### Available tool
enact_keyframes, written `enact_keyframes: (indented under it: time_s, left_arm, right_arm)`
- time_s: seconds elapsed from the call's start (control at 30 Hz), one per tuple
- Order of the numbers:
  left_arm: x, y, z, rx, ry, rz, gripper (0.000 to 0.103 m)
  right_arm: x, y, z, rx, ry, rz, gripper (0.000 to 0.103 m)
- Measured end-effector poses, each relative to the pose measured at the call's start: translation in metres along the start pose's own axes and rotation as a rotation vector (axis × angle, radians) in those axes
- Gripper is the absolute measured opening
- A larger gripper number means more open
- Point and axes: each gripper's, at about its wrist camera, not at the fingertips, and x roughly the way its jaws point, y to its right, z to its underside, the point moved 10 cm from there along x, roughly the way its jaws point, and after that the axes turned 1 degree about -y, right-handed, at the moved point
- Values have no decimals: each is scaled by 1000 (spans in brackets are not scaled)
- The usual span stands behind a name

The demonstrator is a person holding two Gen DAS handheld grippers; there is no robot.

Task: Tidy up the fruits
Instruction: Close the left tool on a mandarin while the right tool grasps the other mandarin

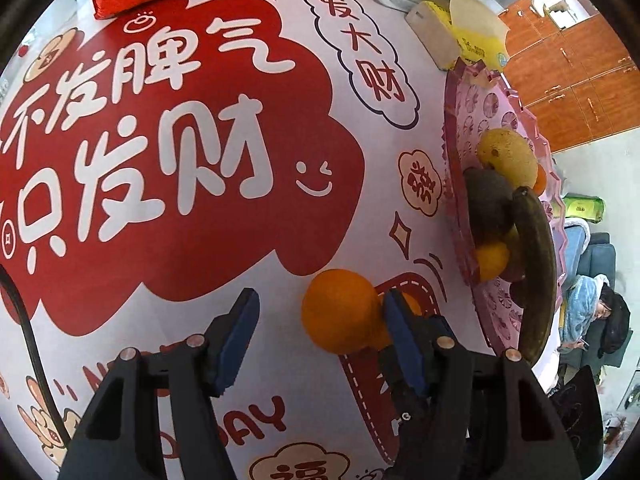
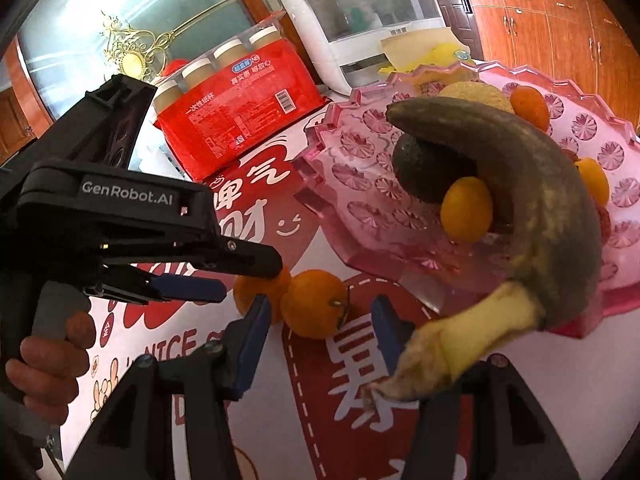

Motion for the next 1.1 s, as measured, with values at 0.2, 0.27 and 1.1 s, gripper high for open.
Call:
enact_keyframes:
  time_s: [0.2, 0.27, 1.1]
  left_arm:
    - [11, 4, 0, 2, -24, 19, 55]
    - [14, 5, -2, -5, -22, 30, 51]
    - [-8, -3, 8, -49, -7, 46, 37]
  right_arm:
    - [8, -2, -3, -6, -10, -9, 51]
    - [9, -5, -4, -14, -7, -18, 49]
    - [6, -9, 3, -11, -79, -38, 36]
